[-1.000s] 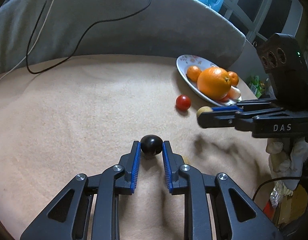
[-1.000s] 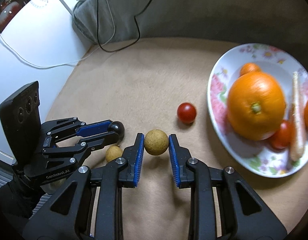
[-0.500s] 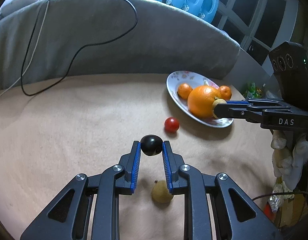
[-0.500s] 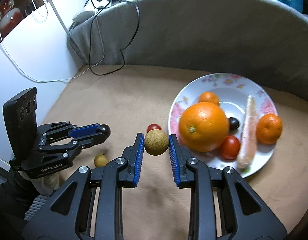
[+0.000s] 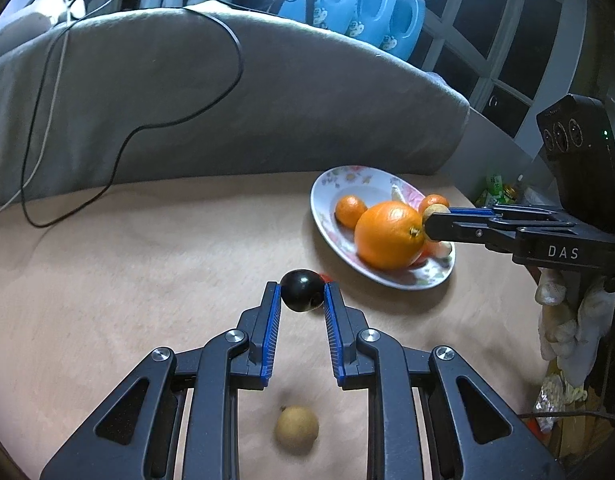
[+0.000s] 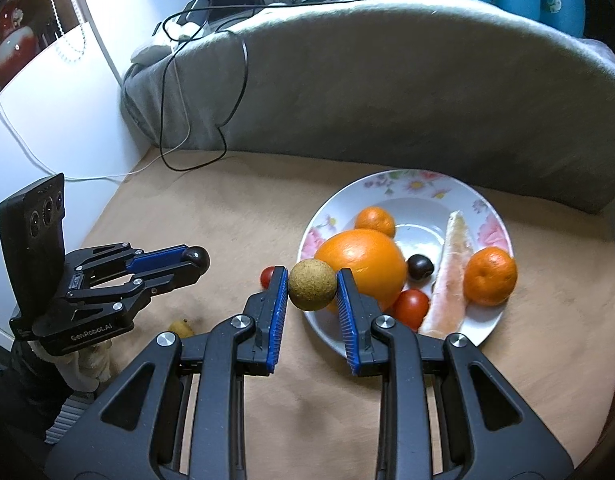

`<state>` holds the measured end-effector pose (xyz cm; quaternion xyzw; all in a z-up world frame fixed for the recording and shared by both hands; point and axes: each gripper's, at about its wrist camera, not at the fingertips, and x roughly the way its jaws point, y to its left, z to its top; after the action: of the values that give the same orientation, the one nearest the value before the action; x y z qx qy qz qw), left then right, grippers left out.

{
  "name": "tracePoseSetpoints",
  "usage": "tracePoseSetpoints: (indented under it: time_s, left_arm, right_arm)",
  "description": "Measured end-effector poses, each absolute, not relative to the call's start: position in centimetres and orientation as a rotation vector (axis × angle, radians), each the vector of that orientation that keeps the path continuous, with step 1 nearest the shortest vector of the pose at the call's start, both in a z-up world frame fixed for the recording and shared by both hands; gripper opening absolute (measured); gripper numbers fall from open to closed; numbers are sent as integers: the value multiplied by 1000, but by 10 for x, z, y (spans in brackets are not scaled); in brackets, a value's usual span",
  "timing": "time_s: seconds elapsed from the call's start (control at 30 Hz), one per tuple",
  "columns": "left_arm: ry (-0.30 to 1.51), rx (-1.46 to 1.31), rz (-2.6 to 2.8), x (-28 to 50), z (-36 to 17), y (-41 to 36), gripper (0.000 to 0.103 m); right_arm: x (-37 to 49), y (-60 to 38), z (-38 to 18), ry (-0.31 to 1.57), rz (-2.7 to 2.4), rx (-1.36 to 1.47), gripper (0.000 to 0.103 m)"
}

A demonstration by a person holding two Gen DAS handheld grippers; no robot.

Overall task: Organize fruits
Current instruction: 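Carry the brown fruit with the left gripper to the plate while the right gripper carries the grape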

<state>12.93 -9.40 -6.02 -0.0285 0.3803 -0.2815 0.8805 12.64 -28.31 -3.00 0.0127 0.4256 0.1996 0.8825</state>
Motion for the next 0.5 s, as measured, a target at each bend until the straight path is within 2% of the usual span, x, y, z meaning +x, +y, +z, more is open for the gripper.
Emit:
tracePoseSetpoints:
  time_s: [0.5]
  left_arm:
    - [784, -45, -618, 157, -59, -125, 20]
  right_arm:
    - [156, -323, -21, 855, 336, 63, 26]
